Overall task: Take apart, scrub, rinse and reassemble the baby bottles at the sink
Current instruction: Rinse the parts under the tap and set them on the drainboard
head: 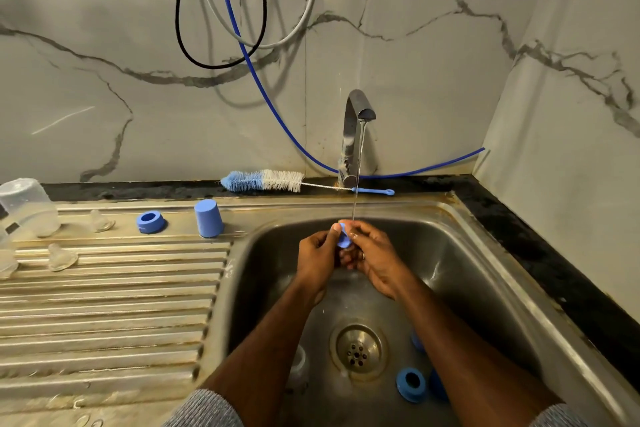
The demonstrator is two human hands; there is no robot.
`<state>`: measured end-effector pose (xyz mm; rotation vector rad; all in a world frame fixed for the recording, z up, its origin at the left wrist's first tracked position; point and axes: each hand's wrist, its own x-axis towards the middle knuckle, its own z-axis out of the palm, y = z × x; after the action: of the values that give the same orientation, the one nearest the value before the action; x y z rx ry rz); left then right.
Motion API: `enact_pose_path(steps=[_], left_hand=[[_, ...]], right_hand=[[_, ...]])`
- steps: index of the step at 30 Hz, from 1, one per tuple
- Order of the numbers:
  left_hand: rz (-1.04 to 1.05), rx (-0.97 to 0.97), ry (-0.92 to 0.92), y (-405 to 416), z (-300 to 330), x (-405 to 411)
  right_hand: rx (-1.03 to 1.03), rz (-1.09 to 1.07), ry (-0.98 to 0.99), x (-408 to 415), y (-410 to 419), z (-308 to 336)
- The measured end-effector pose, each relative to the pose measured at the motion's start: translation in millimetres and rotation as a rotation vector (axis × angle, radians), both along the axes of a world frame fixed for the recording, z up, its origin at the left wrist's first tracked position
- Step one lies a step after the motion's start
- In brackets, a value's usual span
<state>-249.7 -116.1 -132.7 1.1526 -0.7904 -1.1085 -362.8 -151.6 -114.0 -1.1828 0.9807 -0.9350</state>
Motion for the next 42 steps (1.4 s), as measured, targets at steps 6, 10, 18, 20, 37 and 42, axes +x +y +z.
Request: enact_pose_path(steps=[6,10,18,20,37,42], left_hand=[[-0.044,0.012,-0.115,-3,-10,-2],[-0.041,-0.044,-0.292,-2,-11,-4],[-0.058,-0.133,-0.518,1,-9,-2],[-0.066,-0.155,-0.554,-1,-10,-3],[-0.003,0.035,-0.401,-4,-15,3],[-0.01,0.012,-0.583,-4,-16,8]], right_hand=[[0.007,-0.101,0.037,5,4,-4],[-0.028,-0.2,0.136,0,1,-9],[0.02,-0.248,0.258,2,-1,-3],[0.056,-0.276,0.255,1,-3,0],[-0.011,-0.104,0.222,-11,-11,-8],[0.036,-0.033,0.212,-8,-9,-10]])
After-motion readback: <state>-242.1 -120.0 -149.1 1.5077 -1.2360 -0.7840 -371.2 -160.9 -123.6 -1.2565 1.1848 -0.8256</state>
